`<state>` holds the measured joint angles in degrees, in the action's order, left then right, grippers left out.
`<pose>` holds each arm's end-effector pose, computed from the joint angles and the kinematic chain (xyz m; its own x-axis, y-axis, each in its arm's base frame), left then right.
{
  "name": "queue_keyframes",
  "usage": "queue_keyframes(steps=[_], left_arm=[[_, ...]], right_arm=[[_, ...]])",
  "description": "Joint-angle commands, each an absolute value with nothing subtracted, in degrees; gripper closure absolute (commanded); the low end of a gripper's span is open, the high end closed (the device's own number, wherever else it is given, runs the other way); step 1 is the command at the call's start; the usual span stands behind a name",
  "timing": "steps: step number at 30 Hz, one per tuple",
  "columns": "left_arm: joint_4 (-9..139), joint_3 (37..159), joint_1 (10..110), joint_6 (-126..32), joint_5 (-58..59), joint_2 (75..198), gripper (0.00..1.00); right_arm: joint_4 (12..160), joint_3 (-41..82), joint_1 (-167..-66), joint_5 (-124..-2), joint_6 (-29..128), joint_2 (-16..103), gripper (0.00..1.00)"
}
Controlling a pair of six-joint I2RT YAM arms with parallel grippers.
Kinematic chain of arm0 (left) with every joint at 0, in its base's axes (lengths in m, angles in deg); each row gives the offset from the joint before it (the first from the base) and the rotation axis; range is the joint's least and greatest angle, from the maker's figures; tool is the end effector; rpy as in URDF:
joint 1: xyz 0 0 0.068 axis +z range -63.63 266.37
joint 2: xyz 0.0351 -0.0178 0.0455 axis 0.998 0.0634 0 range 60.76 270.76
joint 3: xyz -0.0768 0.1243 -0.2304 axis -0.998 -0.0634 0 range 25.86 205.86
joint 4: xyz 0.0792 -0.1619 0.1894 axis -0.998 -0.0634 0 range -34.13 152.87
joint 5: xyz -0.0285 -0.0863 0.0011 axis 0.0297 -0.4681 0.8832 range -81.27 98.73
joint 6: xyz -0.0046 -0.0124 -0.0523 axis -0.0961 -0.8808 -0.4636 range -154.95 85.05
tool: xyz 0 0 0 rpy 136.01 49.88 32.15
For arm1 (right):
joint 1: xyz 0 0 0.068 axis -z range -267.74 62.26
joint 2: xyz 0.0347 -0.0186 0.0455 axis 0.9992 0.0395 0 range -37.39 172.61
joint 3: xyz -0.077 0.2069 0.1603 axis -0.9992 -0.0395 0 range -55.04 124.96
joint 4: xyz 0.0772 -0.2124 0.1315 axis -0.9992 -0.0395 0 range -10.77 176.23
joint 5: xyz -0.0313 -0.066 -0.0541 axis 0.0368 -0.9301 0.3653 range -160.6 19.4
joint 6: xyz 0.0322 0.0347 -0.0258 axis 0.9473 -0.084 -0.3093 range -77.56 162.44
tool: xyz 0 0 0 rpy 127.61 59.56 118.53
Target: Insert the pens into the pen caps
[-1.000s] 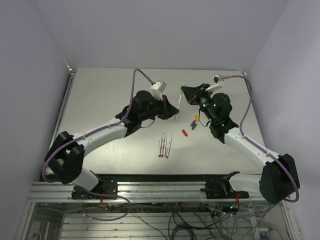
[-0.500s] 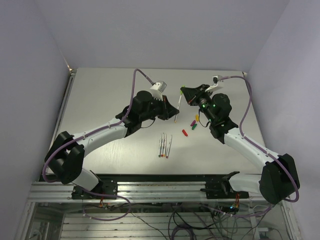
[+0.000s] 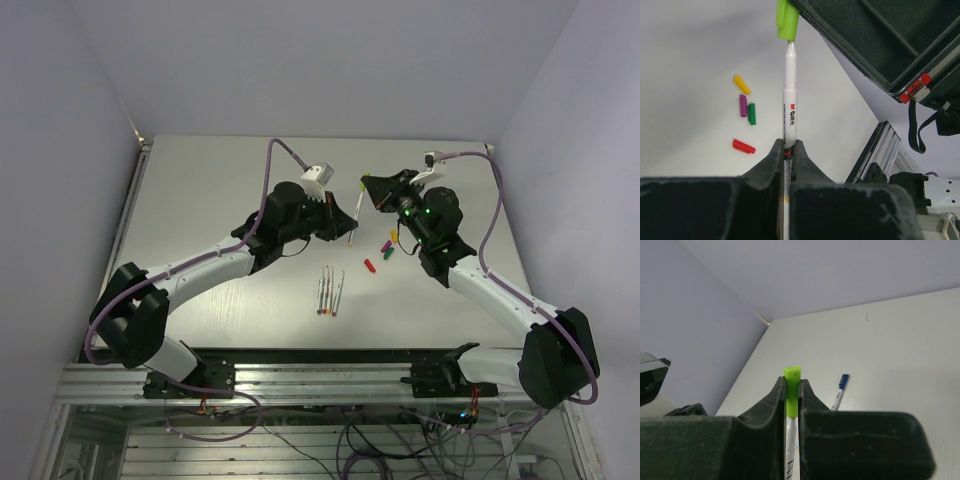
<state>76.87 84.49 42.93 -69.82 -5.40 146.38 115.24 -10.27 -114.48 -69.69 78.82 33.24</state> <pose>0.2490 -0.2476 0.2946 -0.6138 -0.1823 -0.7681 0.5954 0.5319 -0.6021 0.2573 0.1303 0.3157 -0.2355 0.5453 -0.8045 -0.4029 0.6985 0.5914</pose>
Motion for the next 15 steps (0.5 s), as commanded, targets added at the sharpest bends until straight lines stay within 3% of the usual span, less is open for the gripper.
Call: queue_keyframes(steps=[1, 15], left_arm=[[79.12, 84.2, 43.02, -69.04, -4.16, 145.35, 0.93], [79.08, 83.73, 42.96, -69.01, -4.06, 145.22, 0.93]], right_arm=[[114.6, -10.09, -114.72, -69.18, 77.86, 32.19, 1.0], [114.72, -10.35, -114.65, -69.02, 78.5, 31.42, 1.0]])
